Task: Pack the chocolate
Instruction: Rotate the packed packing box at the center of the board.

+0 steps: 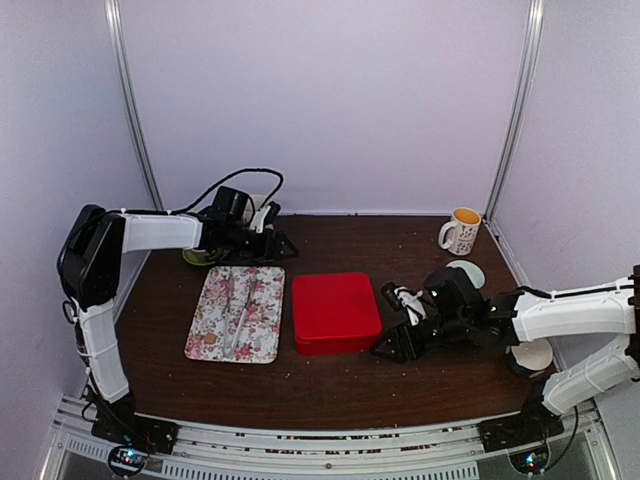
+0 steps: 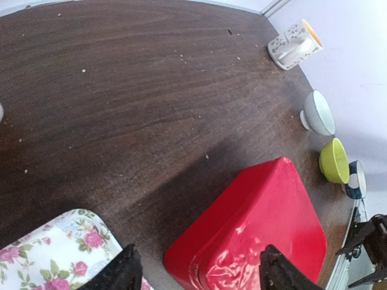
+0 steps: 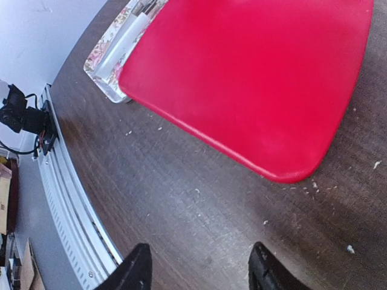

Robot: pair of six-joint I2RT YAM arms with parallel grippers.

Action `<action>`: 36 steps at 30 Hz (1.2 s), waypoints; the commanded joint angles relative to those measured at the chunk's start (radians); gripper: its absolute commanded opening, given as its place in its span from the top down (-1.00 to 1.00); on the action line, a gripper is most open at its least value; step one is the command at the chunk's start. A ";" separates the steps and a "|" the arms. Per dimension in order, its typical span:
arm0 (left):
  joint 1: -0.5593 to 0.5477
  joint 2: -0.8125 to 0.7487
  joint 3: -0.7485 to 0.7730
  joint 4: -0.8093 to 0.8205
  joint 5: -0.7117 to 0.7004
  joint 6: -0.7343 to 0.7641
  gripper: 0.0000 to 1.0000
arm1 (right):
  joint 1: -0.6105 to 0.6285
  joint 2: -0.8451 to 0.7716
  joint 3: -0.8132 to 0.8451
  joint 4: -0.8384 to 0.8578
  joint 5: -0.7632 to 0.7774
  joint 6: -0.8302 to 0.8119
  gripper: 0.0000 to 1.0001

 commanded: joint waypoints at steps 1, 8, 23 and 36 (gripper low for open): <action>0.013 0.044 0.068 0.009 0.038 0.041 0.08 | 0.075 -0.062 -0.073 0.009 0.085 0.011 0.17; 0.036 0.148 0.141 0.051 0.046 0.012 1.00 | 0.150 -0.014 -0.159 0.065 0.123 0.029 1.00; 0.033 0.334 0.246 -0.052 0.169 0.011 1.00 | 0.127 0.220 -0.012 0.175 0.261 -0.084 1.00; 0.000 0.263 0.093 -0.021 0.180 -0.011 1.00 | -0.009 0.311 0.048 0.217 0.186 -0.127 1.00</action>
